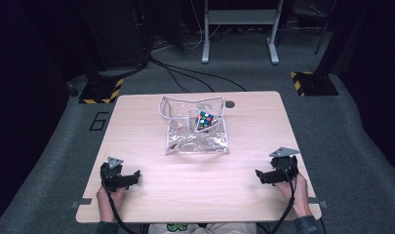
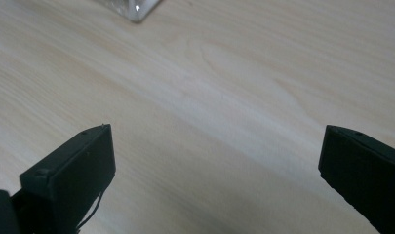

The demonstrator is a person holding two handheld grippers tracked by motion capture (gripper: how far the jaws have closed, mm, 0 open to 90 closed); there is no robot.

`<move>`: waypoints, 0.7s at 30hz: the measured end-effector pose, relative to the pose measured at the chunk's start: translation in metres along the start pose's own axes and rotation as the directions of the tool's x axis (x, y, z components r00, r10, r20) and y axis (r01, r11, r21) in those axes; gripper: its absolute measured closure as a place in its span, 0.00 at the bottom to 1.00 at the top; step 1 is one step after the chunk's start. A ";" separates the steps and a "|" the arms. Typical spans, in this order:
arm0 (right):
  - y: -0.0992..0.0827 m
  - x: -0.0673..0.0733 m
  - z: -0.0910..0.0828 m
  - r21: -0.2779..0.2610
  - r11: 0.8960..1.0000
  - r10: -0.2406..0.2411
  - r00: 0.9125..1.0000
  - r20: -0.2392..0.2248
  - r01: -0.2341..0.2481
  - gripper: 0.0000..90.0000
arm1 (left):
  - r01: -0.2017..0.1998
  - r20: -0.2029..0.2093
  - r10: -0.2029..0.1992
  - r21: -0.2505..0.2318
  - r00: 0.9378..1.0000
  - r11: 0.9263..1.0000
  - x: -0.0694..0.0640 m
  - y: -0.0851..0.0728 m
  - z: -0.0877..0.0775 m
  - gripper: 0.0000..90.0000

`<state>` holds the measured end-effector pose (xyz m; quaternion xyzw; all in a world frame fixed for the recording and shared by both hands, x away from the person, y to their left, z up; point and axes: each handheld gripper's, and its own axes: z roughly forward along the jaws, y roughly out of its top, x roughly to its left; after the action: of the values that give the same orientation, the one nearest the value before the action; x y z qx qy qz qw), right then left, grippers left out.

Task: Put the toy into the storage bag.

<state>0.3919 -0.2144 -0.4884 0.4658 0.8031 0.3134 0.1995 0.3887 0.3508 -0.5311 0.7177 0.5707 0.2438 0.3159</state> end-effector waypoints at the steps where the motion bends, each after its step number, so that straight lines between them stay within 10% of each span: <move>1: -0.005 -0.001 0.000 0.001 1.000 0.010 1.000 0.002 -0.010 0.00 | 0.001 0.000 -0.001 0.001 1.000 1.000 0.000 0.000 0.000 0.07; 21: -0.052 -0.017 0.007 -0.040 0.995 0.092 0.994 0.050 -0.090 0.01 | 0.001 -0.001 -0.001 0.001 1.000 1.000 0.000 0.000 0.000 0.07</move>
<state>0.3720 -0.2468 -0.5292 0.5063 0.7694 0.3250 0.2146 0.3887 0.3509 -0.5311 0.7174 0.5715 0.2436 0.3154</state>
